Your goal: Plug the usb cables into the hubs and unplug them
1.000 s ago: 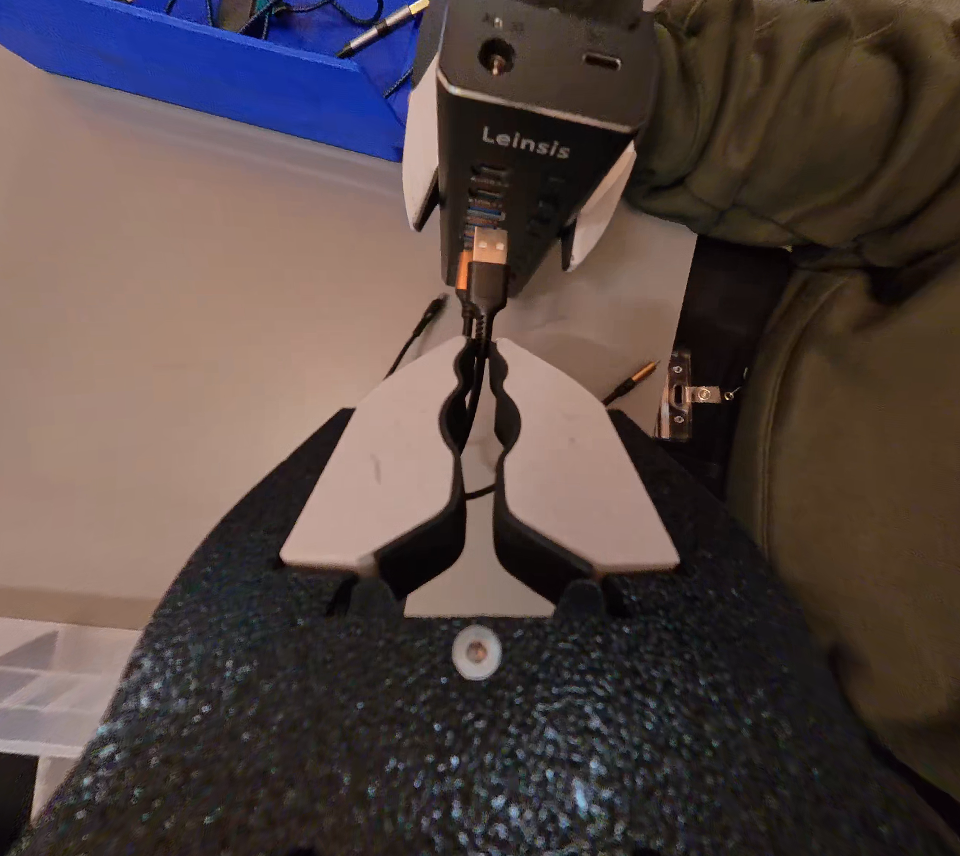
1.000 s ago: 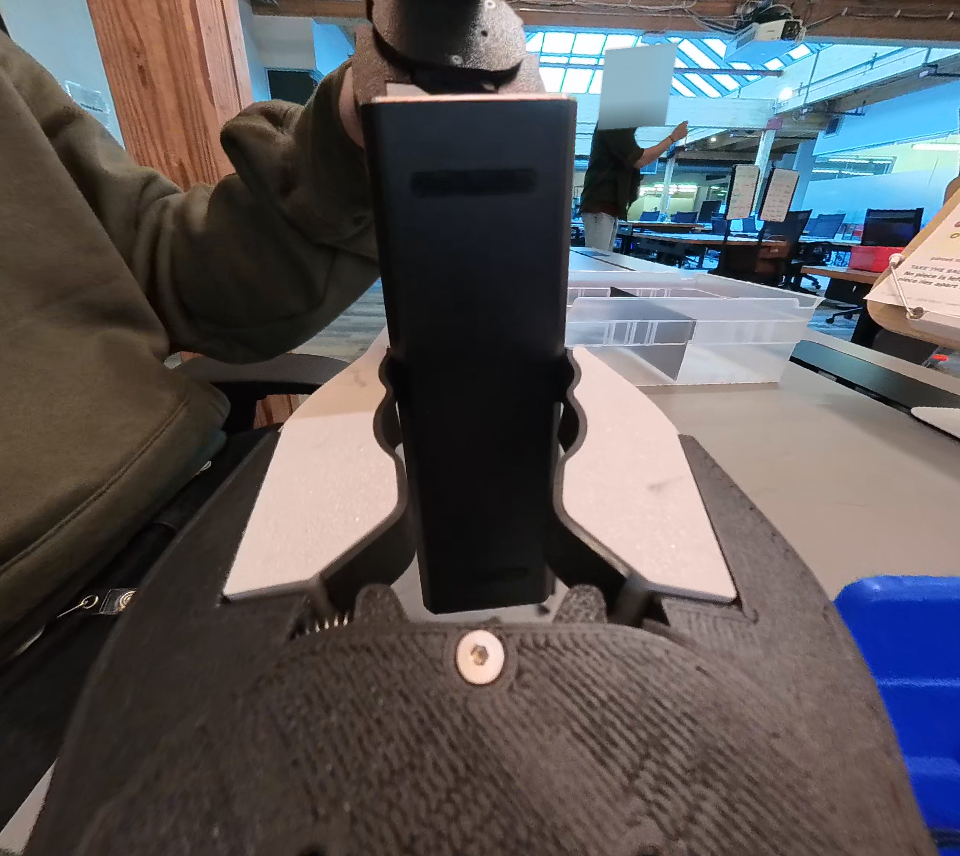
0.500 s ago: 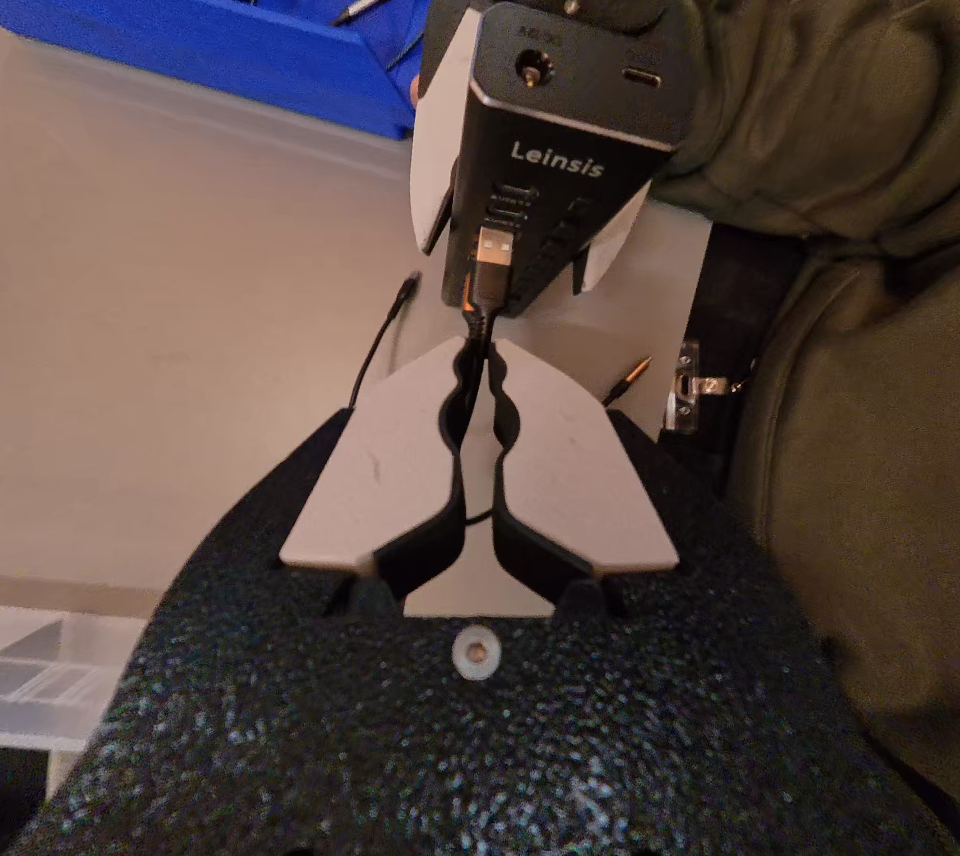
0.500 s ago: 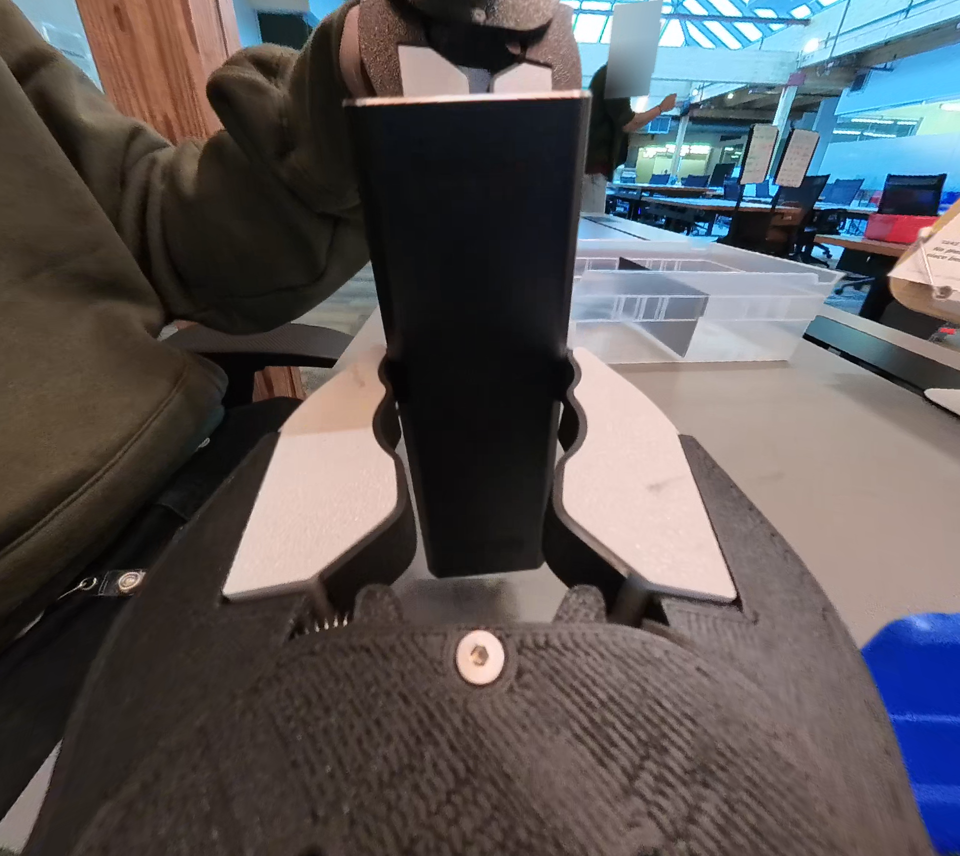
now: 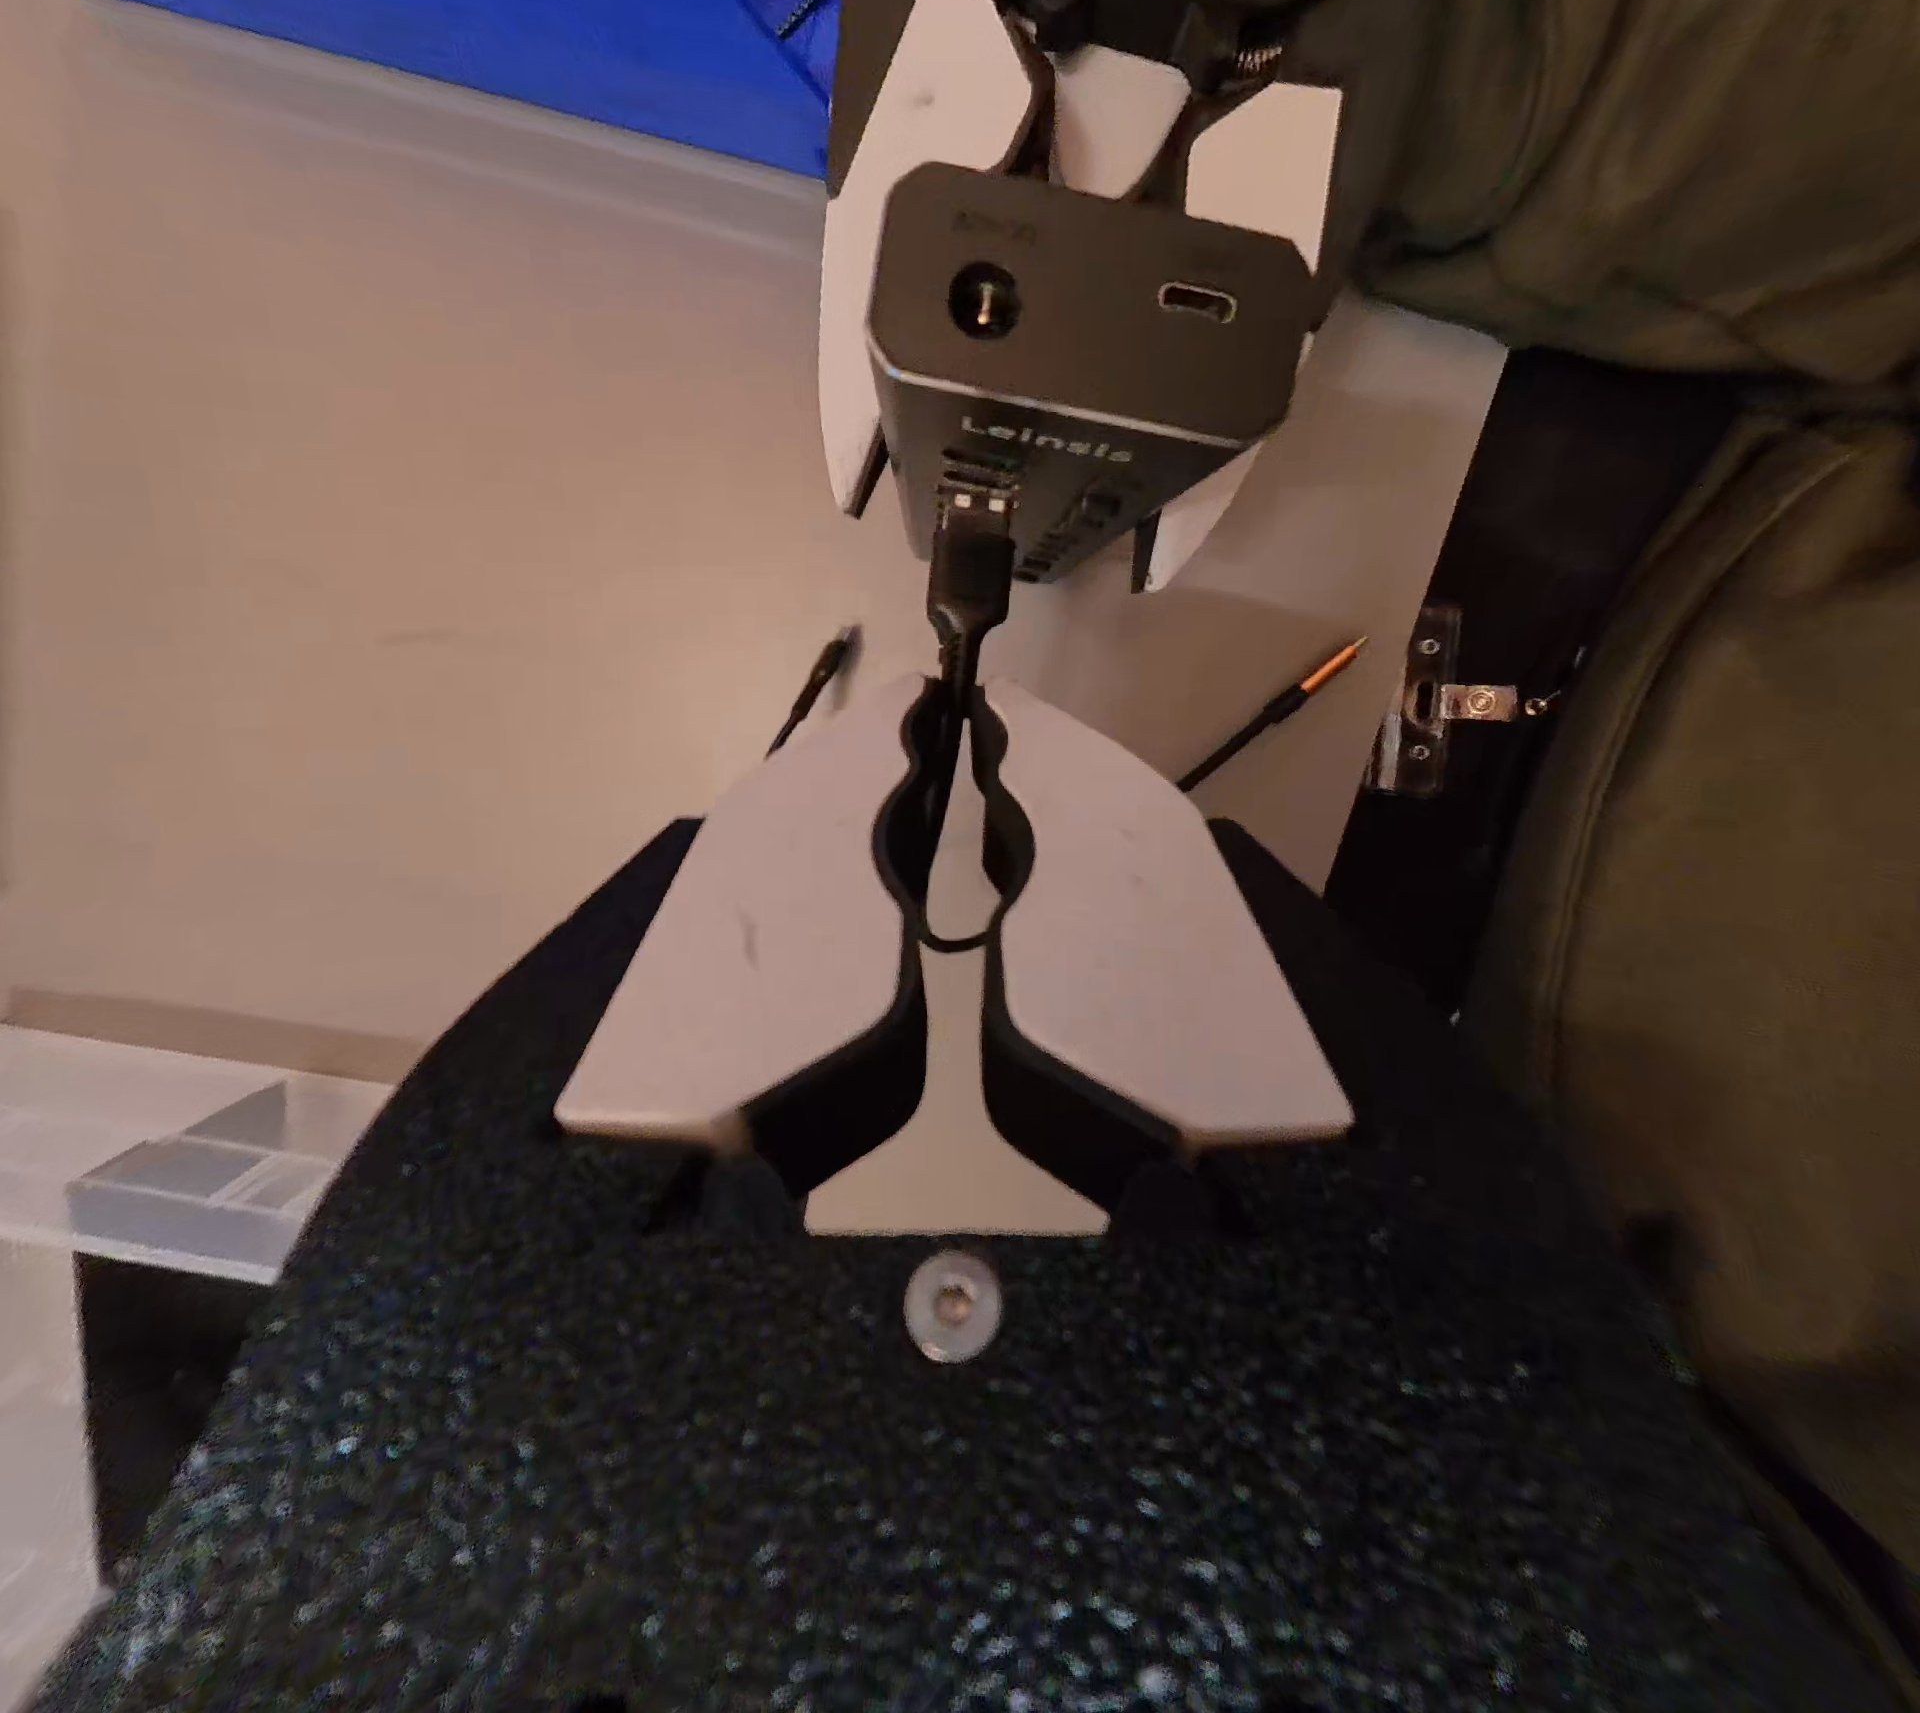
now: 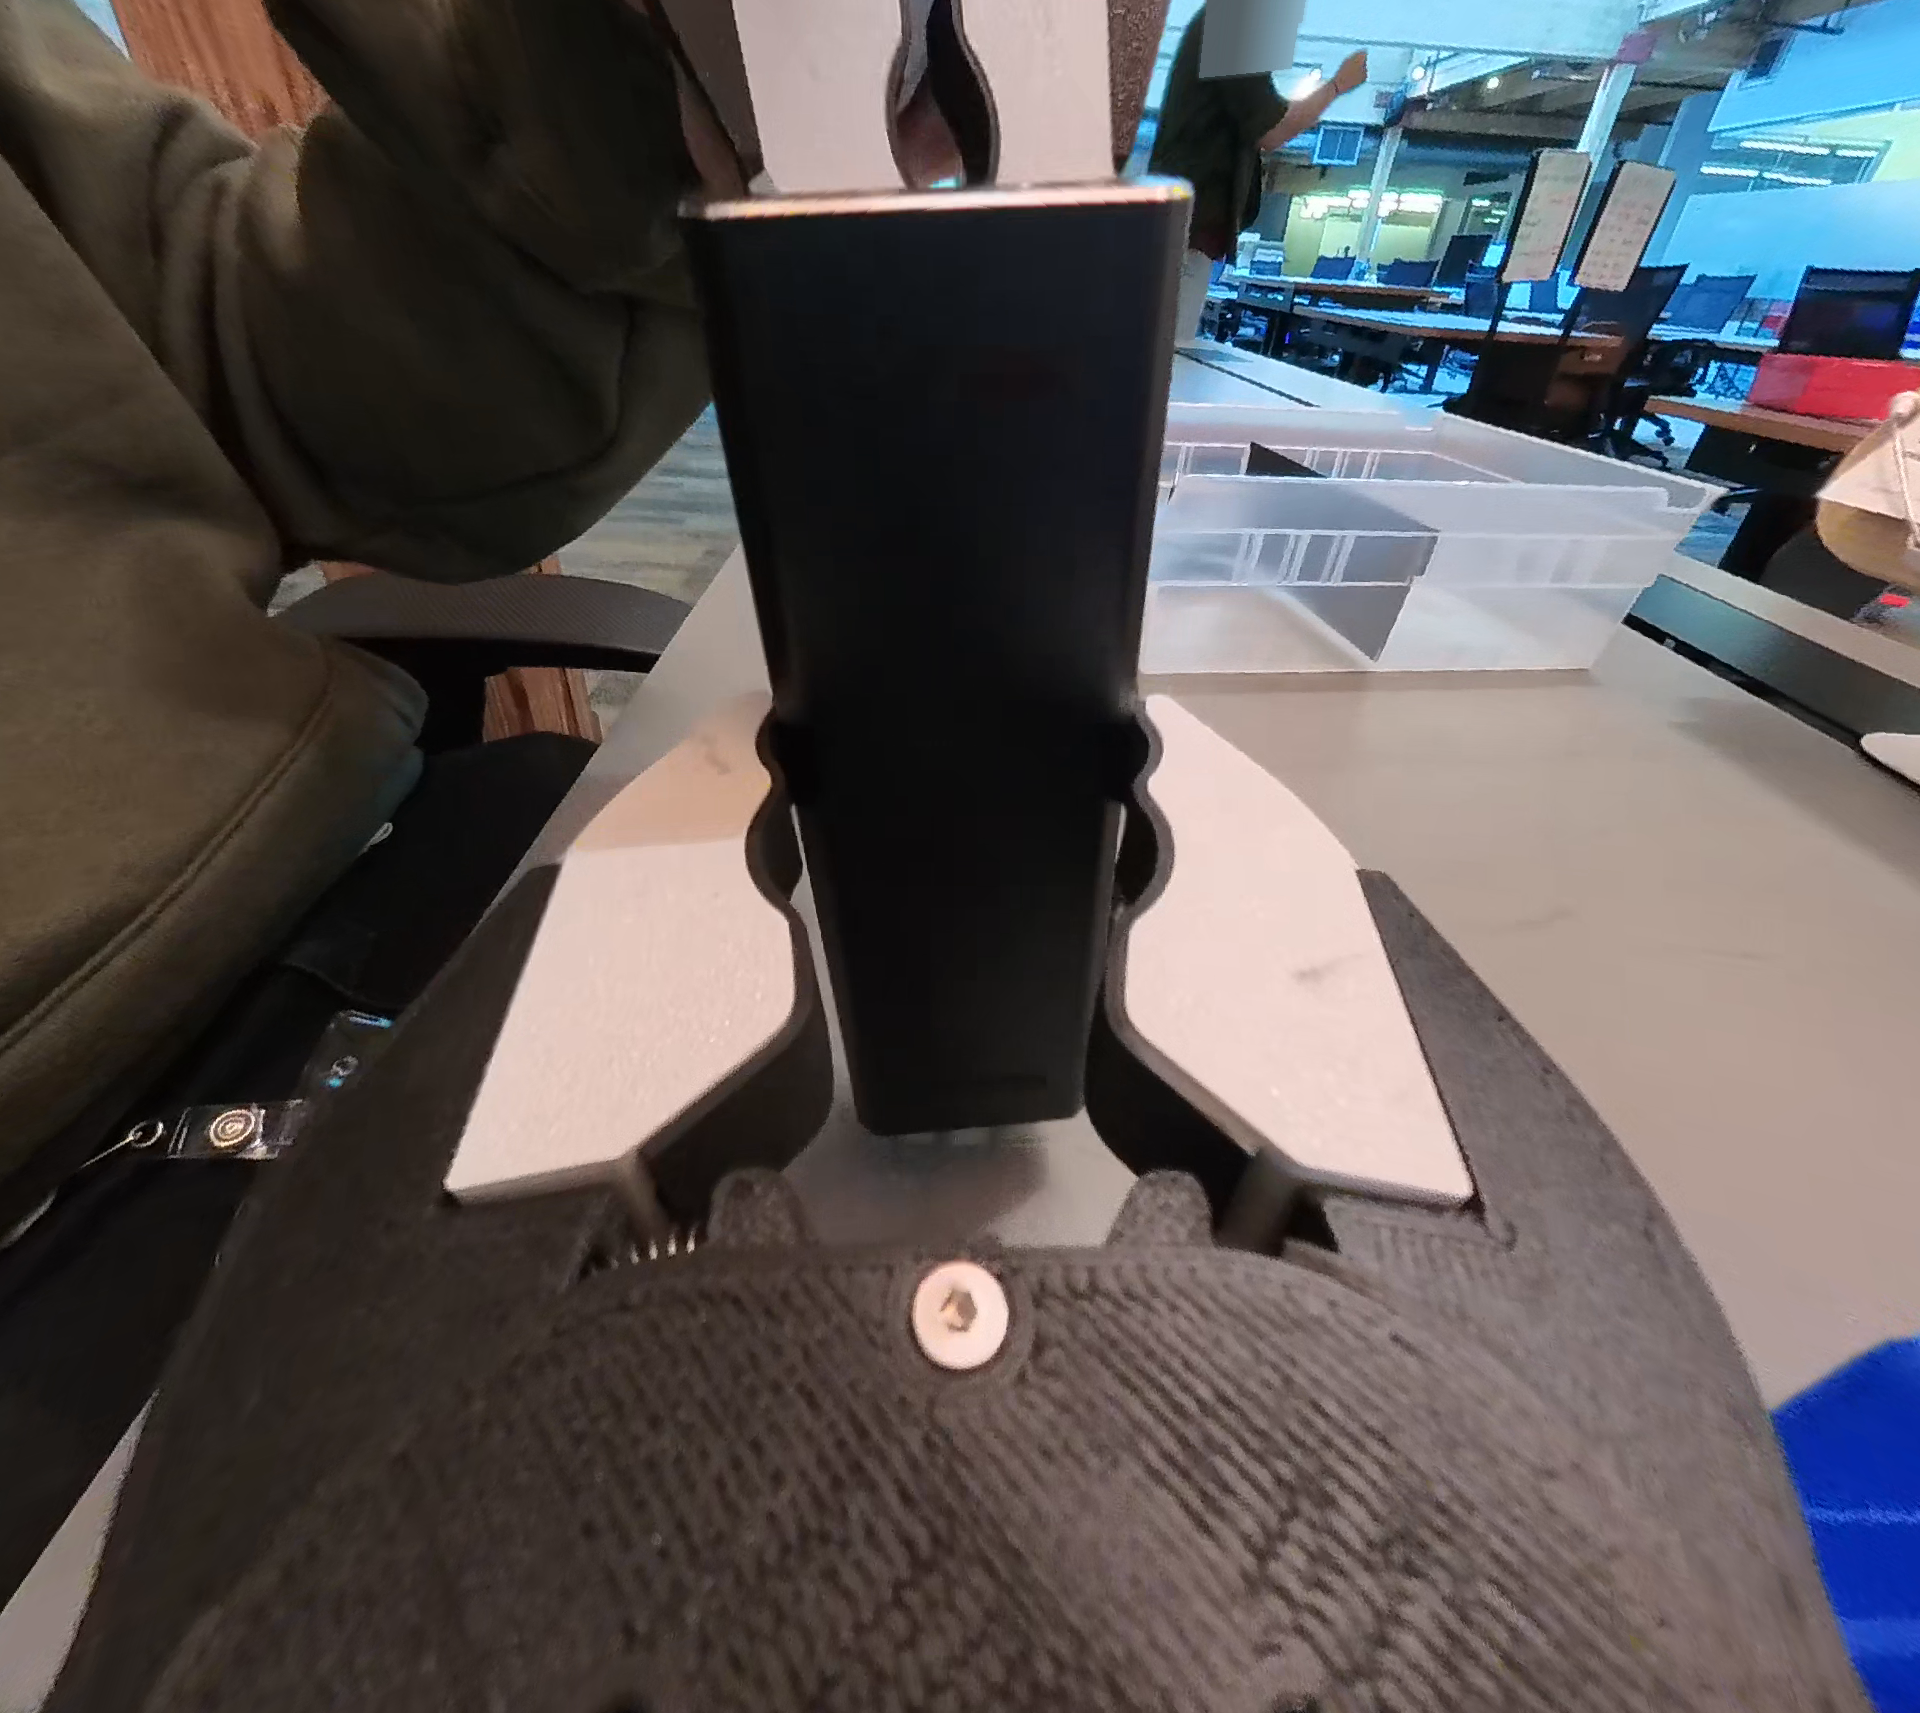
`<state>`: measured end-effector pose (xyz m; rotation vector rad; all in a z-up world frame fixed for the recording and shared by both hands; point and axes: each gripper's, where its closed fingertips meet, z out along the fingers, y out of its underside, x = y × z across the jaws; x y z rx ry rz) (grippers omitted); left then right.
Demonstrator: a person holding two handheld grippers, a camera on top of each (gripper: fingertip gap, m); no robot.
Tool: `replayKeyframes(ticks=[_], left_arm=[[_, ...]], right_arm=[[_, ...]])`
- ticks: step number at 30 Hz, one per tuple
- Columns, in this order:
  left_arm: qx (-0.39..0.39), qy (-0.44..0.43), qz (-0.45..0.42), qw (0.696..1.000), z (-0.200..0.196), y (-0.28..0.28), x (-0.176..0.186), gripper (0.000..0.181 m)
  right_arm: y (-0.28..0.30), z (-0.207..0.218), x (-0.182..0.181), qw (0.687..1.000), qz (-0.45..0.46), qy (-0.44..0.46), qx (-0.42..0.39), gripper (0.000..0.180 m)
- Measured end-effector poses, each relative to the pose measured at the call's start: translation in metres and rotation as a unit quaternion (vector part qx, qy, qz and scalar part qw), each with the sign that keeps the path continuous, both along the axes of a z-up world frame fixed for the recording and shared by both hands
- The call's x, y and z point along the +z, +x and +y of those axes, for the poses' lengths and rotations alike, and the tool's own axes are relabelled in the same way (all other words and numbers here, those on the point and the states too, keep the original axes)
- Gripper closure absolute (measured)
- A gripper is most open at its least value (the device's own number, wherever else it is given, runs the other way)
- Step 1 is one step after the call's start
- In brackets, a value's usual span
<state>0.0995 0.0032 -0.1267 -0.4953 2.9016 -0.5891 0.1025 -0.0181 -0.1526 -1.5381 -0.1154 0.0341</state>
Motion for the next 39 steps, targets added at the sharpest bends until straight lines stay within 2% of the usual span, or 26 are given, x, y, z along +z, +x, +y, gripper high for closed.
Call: replayKeyframes(ticks=[1,5,7,12,16,27,33,36,39], left_arm=[[0.0,0.007,-0.007,1.0,0.001,0.002,-0.001,0.177],[0.005,-0.039,-0.021,0.999,-0.003,0.007,0.0,0.177],[-0.021,-0.086,-0.047,0.995,-0.006,0.009,0.003,0.177],[-0.051,-0.244,-0.092,0.964,-0.012,0.013,0.002,0.176],[-0.061,-0.319,-0.094,0.941,-0.015,0.009,-0.002,0.17],[-0.067,-0.33,-0.123,0.934,-0.019,0.012,-0.008,0.172],[-0.064,-0.289,-0.163,0.941,-0.015,0.014,-0.008,0.178],[-0.119,-0.294,-0.128,0.94,-0.038,-0.008,-0.01,0.181],[-0.088,-0.245,-0.195,0.946,-0.039,0.007,-0.002,0.181]], right_arm=[[0.001,0.0,0.0,1.0,0.002,-0.002,-0.003,0.119],[0.002,-0.002,0.002,1.0,0.007,0.007,-0.004,0.119],[0.003,-0.002,0.003,1.0,0.01,0.01,-0.005,0.119],[0.006,-0.01,0.01,0.999,0.021,0.043,-0.004,0.119],[0.004,-0.008,0.008,0.999,0.019,0.035,0.0,0.119],[0.004,-0.007,0.007,0.999,0.02,0.027,0.004,0.119],[0.006,0.0,0.0,1.0,0.024,-0.001,-0.003,0.119],[0.003,0.008,-0.008,0.999,0.02,-0.035,0.004,0.119],[0.003,0.007,-0.003,1.0,0.01,-0.014,-0.009,0.119]])
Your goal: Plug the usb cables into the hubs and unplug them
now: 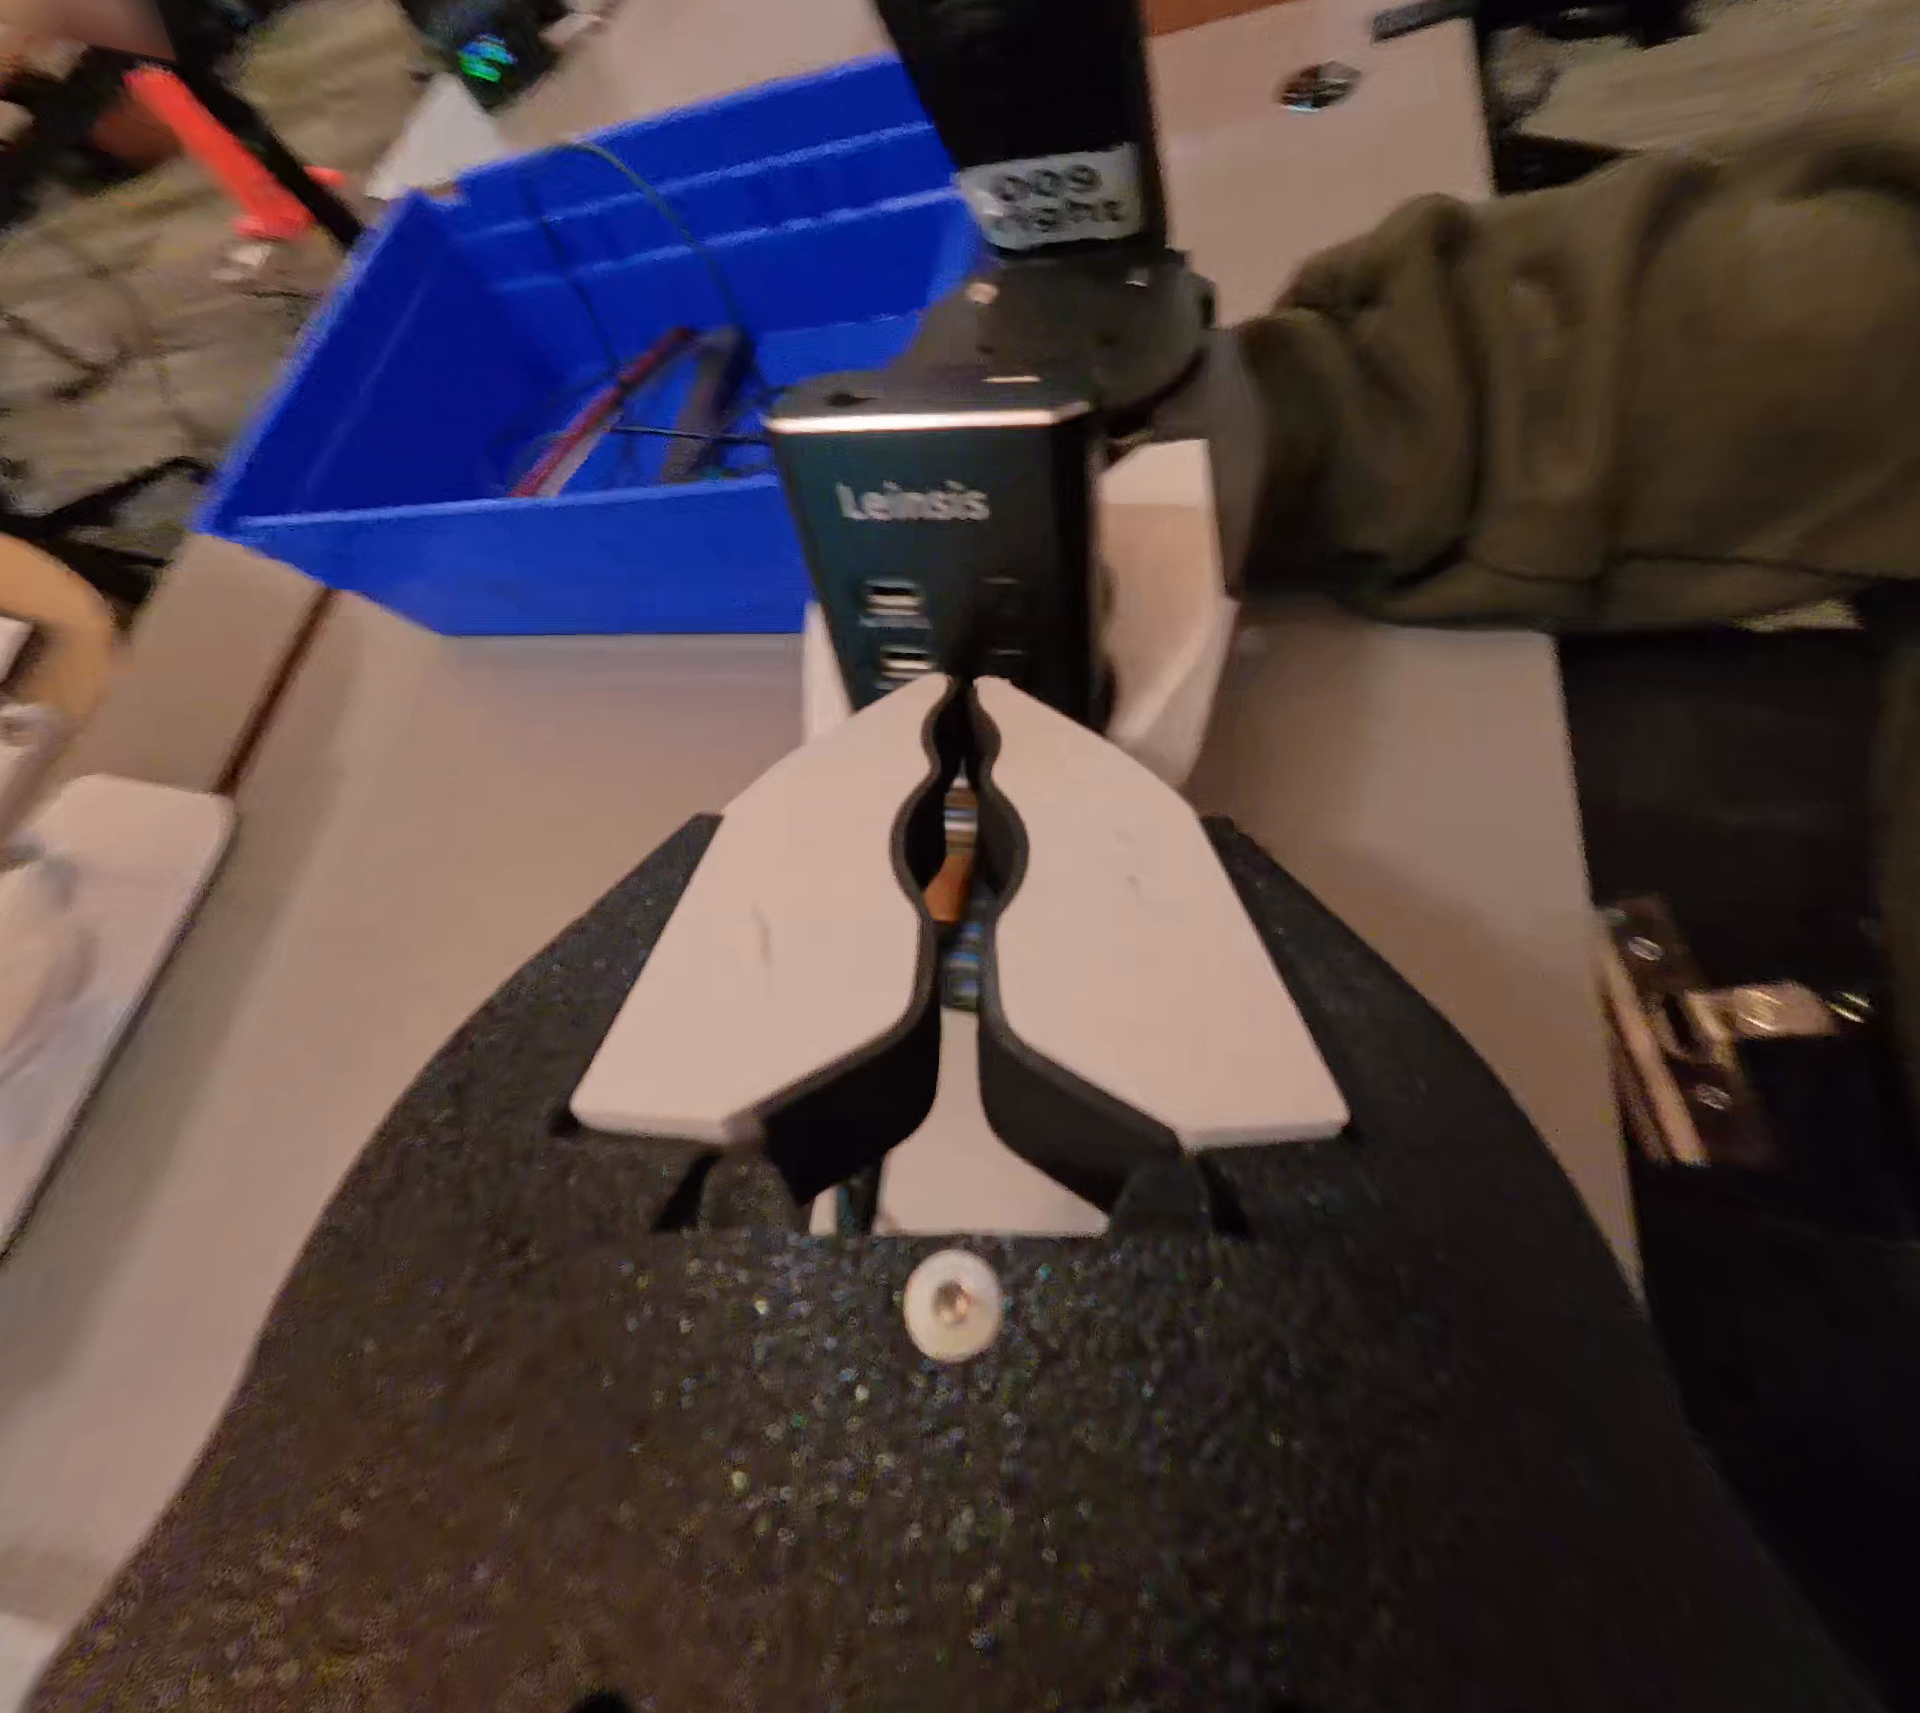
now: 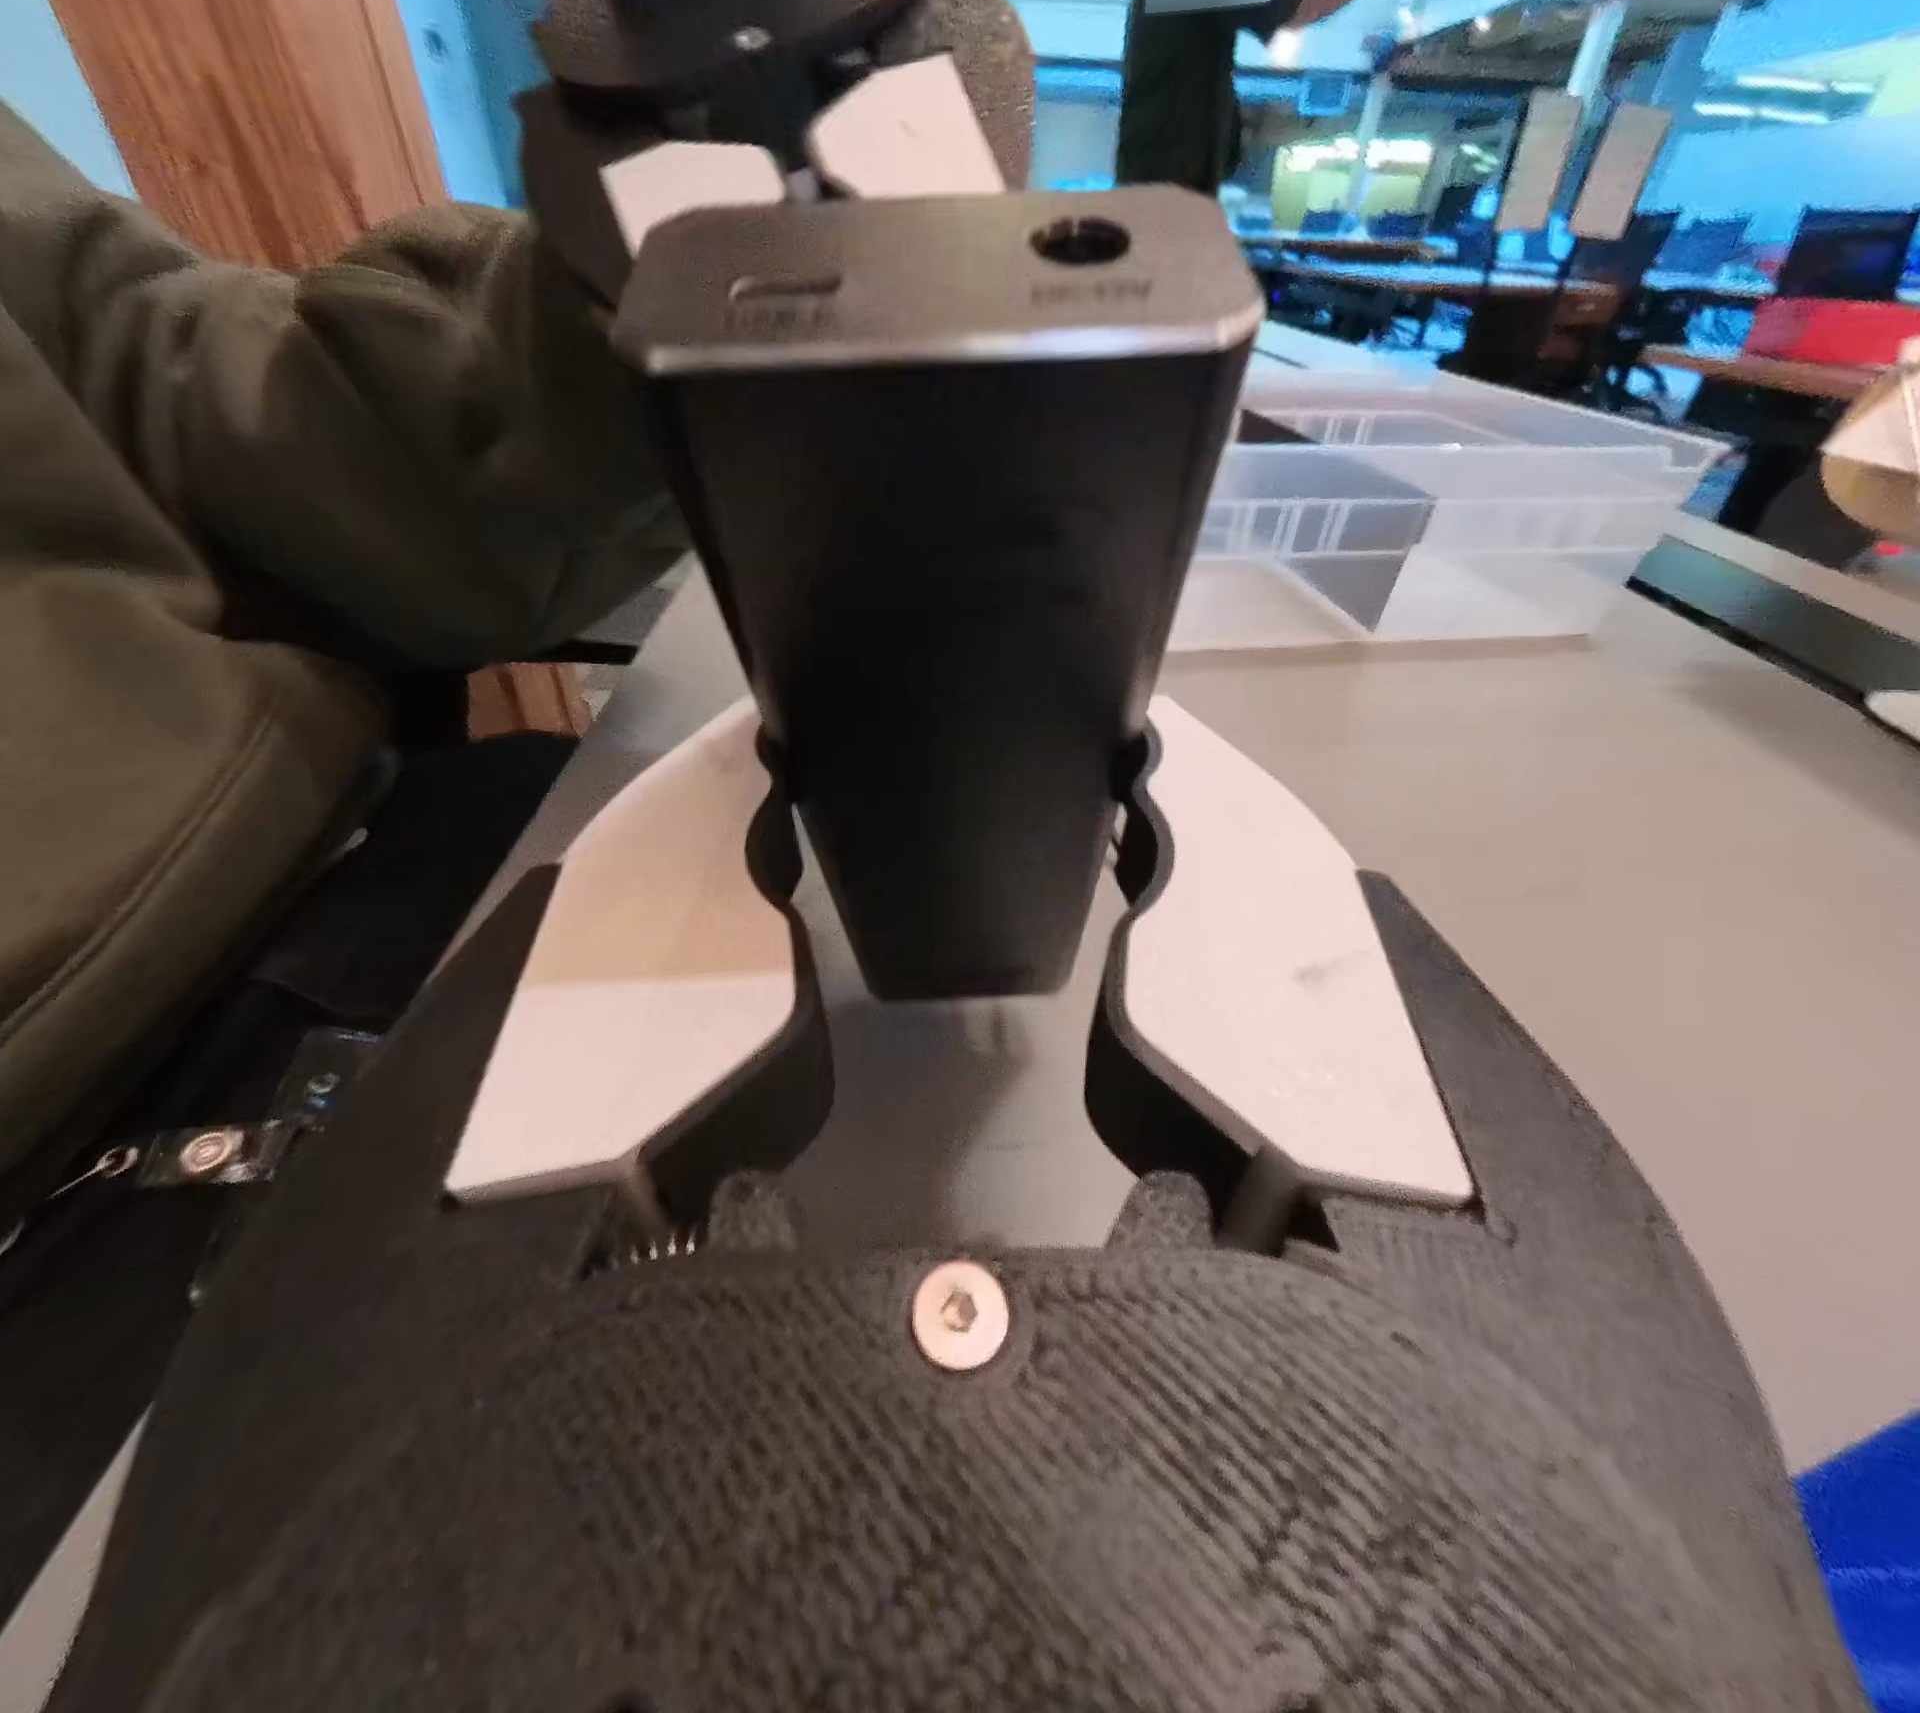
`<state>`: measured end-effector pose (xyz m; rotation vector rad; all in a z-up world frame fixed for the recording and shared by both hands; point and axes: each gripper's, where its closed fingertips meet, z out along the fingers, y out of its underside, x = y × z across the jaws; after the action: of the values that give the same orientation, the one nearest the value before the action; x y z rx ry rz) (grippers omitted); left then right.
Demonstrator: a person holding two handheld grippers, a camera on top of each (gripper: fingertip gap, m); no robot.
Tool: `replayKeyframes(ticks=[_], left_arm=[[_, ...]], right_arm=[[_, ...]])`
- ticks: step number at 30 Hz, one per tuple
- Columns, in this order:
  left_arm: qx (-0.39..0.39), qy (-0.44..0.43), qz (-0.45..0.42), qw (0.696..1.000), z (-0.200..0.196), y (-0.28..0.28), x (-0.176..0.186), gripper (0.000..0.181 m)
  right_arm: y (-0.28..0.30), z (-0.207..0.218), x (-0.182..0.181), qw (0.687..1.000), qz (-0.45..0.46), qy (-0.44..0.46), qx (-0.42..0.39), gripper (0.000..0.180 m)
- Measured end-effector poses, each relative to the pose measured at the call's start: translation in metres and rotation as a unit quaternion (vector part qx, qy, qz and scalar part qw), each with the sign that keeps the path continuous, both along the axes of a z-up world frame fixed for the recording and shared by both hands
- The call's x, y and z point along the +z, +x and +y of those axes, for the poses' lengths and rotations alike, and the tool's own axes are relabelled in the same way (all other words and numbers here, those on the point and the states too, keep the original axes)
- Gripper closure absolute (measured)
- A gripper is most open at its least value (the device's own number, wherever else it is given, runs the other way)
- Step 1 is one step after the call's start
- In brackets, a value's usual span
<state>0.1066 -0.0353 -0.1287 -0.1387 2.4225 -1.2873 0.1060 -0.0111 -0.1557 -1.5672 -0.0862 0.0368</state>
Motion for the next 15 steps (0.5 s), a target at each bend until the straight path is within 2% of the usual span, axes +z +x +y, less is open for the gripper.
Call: replayKeyframes(ticks=[4,5,7,11,13,15], left_arm=[[-0.005,-0.004,0.004,1.0,0.006,0.001,-0.001,0.181],[0.001,-0.003,0.003,1.0,0.013,0.003,-0.002,0.178],[0.014,-0.02,0.0,1.0,0.029,0.006,0.003,0.162],[0.048,-0.055,0.035,0.997,0.06,0.011,0.004,0.156],[0.046,-0.045,0.028,0.998,0.063,0.007,0.001,0.156],[0.027,-0.026,0.015,0.999,0.053,-0.001,0.0,0.146]], right_arm=[[0.004,-0.008,0.008,0.999,0.02,0.034,-0.001,0.119],[0.003,-0.008,0.008,0.999,0.019,0.033,0.0,0.119],[0.003,-0.006,0.006,0.999,0.017,0.027,0.001,0.119],[0.002,-0.005,0.005,1.0,0.019,0.02,0.004,0.119],[0.002,-0.004,0.004,1.0,0.02,0.018,0.007,0.119],[0.001,-0.002,0.002,1.0,0.016,0.01,0.009,0.119]])
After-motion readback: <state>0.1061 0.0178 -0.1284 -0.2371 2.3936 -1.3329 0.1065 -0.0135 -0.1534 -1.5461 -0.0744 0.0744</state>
